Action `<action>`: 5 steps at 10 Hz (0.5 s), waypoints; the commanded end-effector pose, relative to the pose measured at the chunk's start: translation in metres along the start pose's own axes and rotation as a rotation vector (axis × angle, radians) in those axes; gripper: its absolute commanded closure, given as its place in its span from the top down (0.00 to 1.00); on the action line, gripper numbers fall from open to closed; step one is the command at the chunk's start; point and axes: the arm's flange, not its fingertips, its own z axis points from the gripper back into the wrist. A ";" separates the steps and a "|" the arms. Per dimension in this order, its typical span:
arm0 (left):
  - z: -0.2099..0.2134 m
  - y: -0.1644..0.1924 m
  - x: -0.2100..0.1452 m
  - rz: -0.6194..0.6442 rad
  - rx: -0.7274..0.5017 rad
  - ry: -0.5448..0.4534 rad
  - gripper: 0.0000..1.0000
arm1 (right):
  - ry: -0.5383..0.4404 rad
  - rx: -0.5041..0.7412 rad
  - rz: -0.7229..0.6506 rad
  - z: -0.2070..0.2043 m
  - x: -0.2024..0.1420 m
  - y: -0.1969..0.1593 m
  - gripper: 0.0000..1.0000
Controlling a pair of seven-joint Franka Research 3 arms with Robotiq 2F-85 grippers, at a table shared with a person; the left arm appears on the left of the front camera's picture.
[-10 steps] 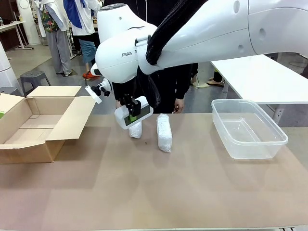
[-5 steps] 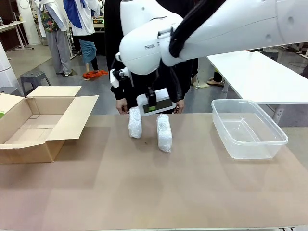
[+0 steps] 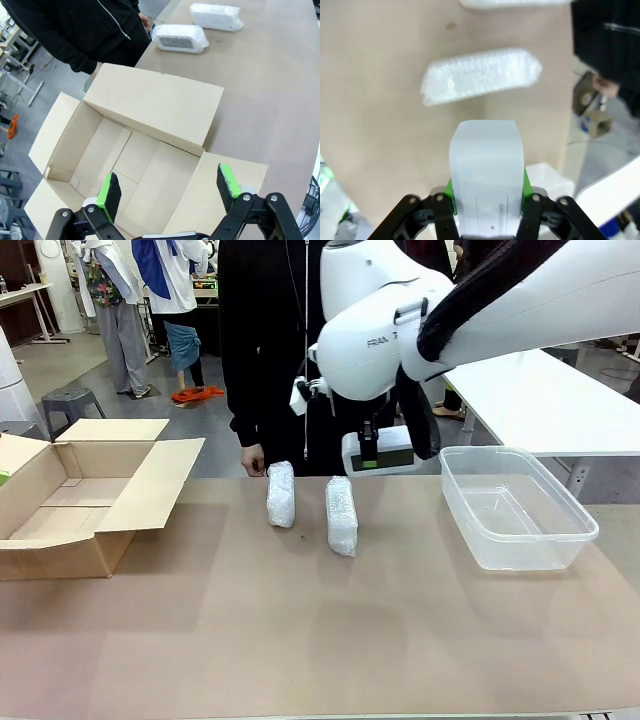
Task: Separate and place wrapped and unwrapped clocks.
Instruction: If the picked Digital clock is wrapped, place it in the Package Box ; if not, place it in the Organizing box.
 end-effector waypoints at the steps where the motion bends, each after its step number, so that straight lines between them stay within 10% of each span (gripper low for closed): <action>1: -0.001 0.002 -0.003 -0.013 -0.009 -0.020 1.00 | -0.040 -0.019 -0.191 -0.005 -0.024 0.011 0.51; 5: -0.001 0.002 -0.003 -0.013 -0.009 -0.020 1.00 | -0.072 0.003 -0.479 -0.019 -0.056 0.003 0.51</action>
